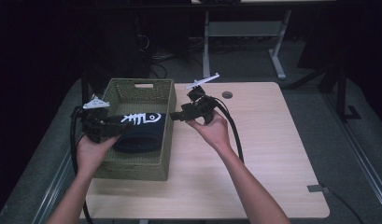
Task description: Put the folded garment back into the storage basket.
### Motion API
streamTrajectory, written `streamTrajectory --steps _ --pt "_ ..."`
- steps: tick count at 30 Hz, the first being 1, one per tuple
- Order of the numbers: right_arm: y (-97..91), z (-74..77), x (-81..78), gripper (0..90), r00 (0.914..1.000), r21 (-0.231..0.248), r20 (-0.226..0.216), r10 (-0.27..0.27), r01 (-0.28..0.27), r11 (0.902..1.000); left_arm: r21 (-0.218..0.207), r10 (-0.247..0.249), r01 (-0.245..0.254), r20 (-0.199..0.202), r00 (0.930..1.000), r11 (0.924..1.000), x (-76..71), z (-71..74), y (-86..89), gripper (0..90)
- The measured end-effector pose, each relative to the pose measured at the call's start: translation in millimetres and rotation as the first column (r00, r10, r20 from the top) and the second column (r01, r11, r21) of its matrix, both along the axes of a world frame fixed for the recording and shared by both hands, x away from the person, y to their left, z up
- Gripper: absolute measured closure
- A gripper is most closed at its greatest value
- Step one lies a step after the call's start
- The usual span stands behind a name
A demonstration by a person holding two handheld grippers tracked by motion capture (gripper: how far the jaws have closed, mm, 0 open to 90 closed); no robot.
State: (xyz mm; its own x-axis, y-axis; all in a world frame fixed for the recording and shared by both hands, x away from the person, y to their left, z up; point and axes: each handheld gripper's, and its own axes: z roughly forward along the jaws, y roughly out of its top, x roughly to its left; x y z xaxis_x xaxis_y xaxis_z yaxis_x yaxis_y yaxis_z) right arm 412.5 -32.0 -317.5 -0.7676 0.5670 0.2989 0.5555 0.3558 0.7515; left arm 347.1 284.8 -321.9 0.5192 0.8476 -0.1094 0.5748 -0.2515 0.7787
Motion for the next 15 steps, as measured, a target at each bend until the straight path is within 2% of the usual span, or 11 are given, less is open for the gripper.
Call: streamTrajectory --steps 6,8,15 --pt "-20.4 -1.0 -1.2 30.9 0.9999 0.029 -0.006 -0.013 0.013 0.9995 -0.004 -0.041 0.041 0.009 0.9991 0.9992 -0.7 2.1 -13.6 34.4" --pt "-25.0 -1.8 -1.5 30.3 0.9998 0.028 -0.009 -0.016 0.016 0.9995 0.005 -0.046 0.046 0.015 0.9988 0.9989 -0.6 2.3 -18.4 33.0" --pt "-43.3 -3.4 -3.9 29.5 0.9997 0.041 -0.008 -0.025 0.025 0.9989 -0.011 -0.058 0.058 0.022 0.9981 0.9982 -1.4 4.4 -31.8 29.5"
